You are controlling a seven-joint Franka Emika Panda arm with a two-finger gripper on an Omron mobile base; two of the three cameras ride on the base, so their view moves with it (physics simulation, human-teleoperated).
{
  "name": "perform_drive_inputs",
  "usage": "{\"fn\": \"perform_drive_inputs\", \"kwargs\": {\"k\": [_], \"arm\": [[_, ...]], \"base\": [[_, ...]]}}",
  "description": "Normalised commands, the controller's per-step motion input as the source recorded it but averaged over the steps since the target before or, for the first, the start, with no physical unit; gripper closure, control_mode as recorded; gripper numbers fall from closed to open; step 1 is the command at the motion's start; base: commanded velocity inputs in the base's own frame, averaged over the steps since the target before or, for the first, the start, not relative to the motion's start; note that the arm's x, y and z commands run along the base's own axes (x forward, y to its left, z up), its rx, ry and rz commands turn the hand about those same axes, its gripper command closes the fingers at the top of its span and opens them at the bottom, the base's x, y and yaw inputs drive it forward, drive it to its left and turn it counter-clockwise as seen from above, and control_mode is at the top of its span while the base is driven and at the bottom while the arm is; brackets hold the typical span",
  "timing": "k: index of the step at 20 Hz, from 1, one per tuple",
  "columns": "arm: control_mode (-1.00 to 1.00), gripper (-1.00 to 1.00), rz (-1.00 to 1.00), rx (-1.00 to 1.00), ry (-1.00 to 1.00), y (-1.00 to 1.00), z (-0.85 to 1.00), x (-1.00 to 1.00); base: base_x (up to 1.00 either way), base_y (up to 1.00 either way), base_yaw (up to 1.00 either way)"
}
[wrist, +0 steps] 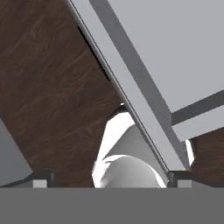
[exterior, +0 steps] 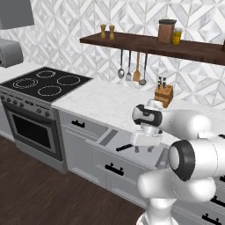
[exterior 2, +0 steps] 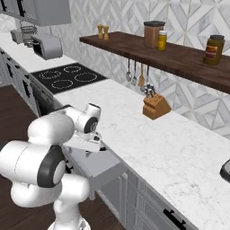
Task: Pick up the knife from the drawer and place it on the cutting board. Then place the meat from the plate to the cutting board.
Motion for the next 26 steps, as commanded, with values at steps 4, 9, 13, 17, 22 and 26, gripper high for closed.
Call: {"fn": "perform_drive_inputs", "kwargs": {"k": [4, 9, 13, 17, 22, 26], "arm": [[-1.0, -1.0, 0.0, 0.27, 0.03, 0.0, -0.97, 0.29], [-1.0, -1.0, 0.0, 0.21, 0.0, 0.0, -0.69, 0.27], [-1.0, -1.0, 0.0, 0.17, 0.0, 0.26, -0.74, 0.01], [-1.0, -1.0, 0.04, 0.13, 0.0, 0.71, -0.84, -0.43], [-1.0, -1.0, 0.03, 0.07, 0.05, 1.0, -0.3, -0.92], [-1.0, -1.0, 0.04, 0.0, 0.02, 1.0, 0.02, -1.0]], "base": [[0.0, 0.0, 0.0], [0.0, 0.0, 0.0], [0.0, 0.0, 0.0], [0.0, 0.0, 0.0], [0.0, 0.0, 0.0], [0.0, 0.0, 0.0]]}}
